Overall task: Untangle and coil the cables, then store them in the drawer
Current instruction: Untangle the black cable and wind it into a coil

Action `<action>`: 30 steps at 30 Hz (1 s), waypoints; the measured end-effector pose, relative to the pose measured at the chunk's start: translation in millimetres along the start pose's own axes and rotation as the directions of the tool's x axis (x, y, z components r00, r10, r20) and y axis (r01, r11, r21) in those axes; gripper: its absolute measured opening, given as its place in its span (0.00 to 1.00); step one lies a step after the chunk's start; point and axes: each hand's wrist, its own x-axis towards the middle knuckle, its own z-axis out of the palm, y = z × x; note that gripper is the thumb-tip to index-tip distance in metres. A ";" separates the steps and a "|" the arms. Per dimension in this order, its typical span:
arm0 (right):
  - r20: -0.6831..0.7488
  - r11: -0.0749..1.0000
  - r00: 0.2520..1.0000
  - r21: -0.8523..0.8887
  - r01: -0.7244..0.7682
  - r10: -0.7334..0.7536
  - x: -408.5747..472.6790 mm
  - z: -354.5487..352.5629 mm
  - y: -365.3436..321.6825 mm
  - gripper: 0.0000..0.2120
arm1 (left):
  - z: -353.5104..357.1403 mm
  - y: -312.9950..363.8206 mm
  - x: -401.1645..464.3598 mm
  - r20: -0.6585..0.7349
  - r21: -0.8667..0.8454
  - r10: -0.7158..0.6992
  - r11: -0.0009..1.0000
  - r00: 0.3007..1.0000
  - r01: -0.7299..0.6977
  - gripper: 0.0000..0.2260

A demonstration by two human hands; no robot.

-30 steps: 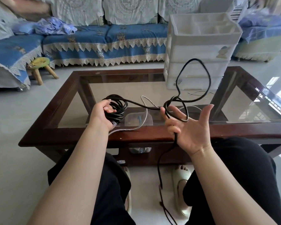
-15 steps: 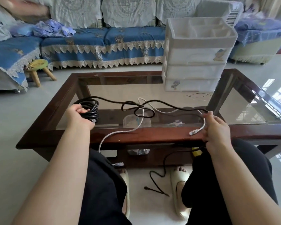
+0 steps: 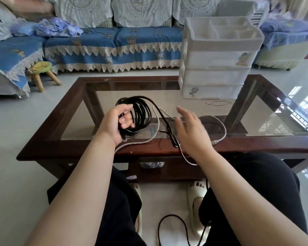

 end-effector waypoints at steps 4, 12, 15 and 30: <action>0.153 0.987 0.986 -0.133 0.086 -0.065 -0.1 21.2 -7.8 0.24 | 2.2 0.5 -1.5 0.077 -0.013 0.004 1.000 0.997 -0.003 0.18; 0.310 0.619 0.950 0.738 -0.269 0.043 3.2 -29.5 -28.7 0.11 | -8.6 3.3 4.7 -0.008 0.260 0.016 0.966 1.000 -0.014 0.18; 0.356 0.889 0.933 0.410 -0.205 0.052 5.2 -39.2 -27.5 0.12 | -9.1 1.8 1.4 -0.022 0.402 0.061 0.915 0.998 -0.047 0.19; 0.551 0.929 0.786 0.051 -0.367 0.280 3.5 12.9 10.1 0.15 | 15.0 -8.3 -13.0 0.169 0.118 -0.137 0.986 0.976 0.118 0.22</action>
